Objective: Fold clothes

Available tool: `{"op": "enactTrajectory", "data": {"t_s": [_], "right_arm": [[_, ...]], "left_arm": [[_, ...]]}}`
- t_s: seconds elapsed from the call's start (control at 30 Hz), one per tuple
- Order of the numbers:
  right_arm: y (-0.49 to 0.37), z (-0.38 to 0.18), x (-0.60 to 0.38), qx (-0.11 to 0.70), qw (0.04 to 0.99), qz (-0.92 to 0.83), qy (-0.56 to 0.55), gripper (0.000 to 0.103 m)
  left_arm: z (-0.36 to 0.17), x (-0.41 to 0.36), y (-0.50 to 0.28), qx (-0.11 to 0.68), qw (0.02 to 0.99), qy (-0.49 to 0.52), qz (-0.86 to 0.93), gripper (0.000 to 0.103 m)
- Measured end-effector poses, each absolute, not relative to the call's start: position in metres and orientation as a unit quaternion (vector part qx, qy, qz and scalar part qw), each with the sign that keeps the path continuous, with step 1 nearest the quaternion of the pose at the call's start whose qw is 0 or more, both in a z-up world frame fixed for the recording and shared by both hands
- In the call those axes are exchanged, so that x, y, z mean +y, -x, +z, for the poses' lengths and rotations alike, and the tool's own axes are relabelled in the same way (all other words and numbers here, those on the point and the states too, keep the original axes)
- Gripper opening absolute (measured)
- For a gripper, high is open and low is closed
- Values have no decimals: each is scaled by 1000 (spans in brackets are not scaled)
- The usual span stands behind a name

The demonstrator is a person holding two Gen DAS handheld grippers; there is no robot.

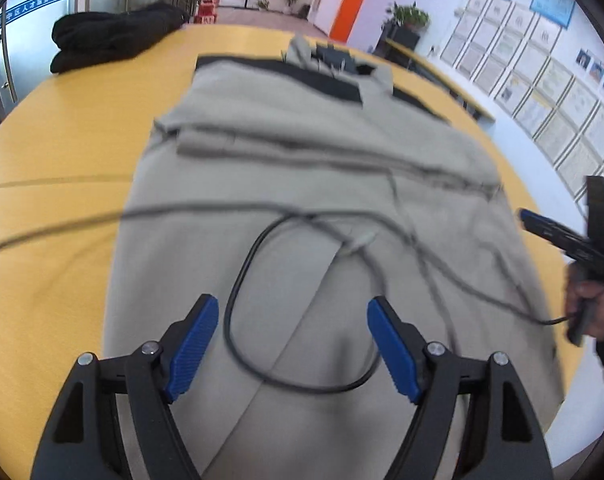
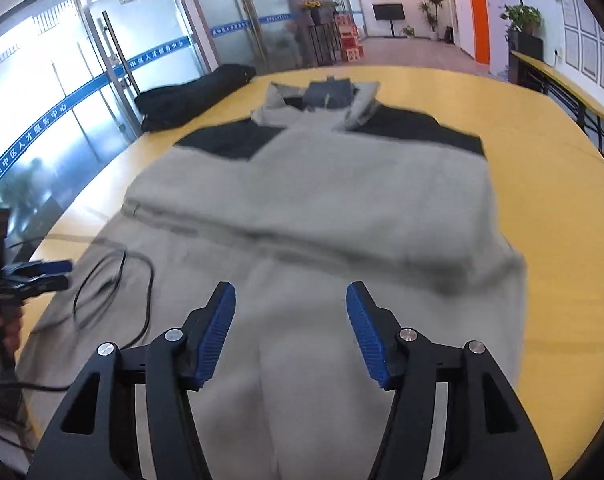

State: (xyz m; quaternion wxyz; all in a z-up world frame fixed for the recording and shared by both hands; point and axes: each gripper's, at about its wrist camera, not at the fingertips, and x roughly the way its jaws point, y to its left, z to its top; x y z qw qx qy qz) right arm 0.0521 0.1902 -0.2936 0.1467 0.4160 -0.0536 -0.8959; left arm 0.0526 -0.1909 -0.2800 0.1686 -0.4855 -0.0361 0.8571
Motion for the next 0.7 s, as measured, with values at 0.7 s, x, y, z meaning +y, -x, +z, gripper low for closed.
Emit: {"op": "enactTrajectory", "data": {"t_s": [0.7], "right_arm": [[-297,-263,270,-76,117,-812,-566,63]], "left_arm": [[-209,-246,-263,-16,182,587,789,83]]}}
